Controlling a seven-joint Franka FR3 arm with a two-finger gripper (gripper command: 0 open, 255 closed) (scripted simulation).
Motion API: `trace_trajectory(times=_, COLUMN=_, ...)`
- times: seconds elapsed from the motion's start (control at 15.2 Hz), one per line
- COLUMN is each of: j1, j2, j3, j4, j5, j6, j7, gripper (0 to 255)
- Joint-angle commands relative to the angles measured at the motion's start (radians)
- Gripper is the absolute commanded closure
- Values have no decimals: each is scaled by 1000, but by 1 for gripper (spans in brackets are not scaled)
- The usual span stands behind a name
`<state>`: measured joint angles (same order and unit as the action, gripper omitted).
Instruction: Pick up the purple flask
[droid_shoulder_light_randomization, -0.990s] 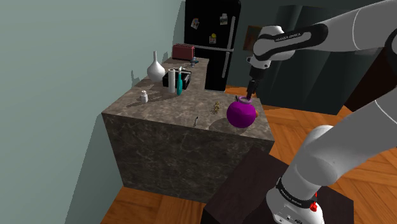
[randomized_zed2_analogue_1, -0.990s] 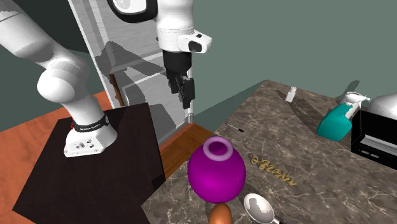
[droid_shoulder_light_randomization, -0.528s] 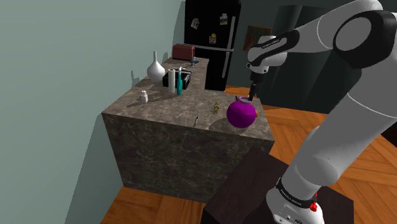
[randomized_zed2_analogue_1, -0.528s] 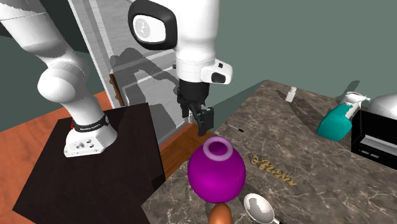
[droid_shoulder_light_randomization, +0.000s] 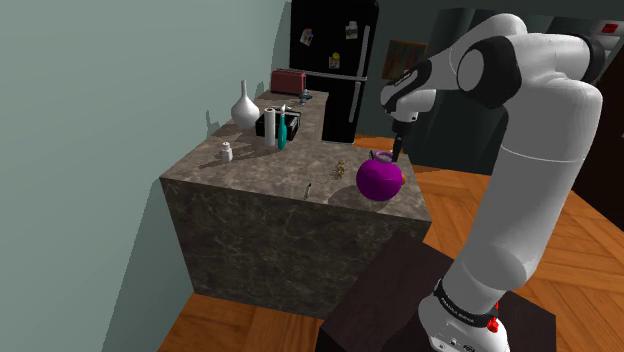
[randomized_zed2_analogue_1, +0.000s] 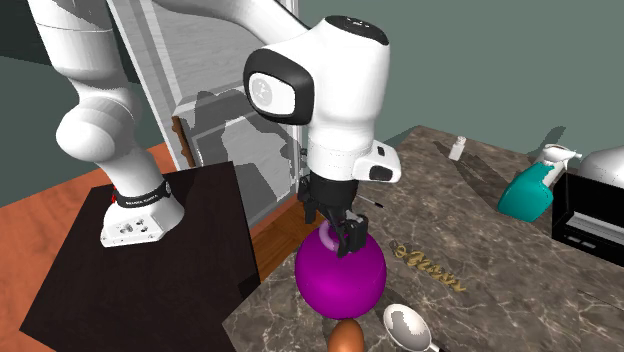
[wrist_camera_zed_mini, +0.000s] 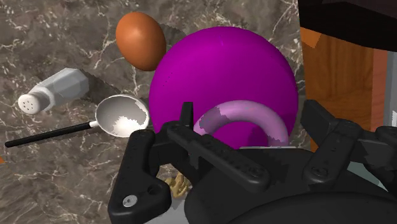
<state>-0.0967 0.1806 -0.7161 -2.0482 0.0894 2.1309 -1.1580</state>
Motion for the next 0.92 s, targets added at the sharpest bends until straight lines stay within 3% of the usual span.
trace_trajectory(times=0.0, j1=-8, j2=22, j3=3, j4=-4, j5=16, j6=21, j7=-17, gripper=0)
trace_trajectory(times=0.4, j1=-19, j2=62, j3=15, j4=-27, j5=50, j6=74, j7=-38, gripper=0)
trace_trajectory(times=0.46, j1=-20, j2=63, j3=15, j4=-27, j5=51, j6=75, j7=-40, gripper=255)
trace_trajectory(times=0.86, j1=-20, j2=62, j3=14, j4=-27, j5=51, j6=74, j7=-40, gripper=255)
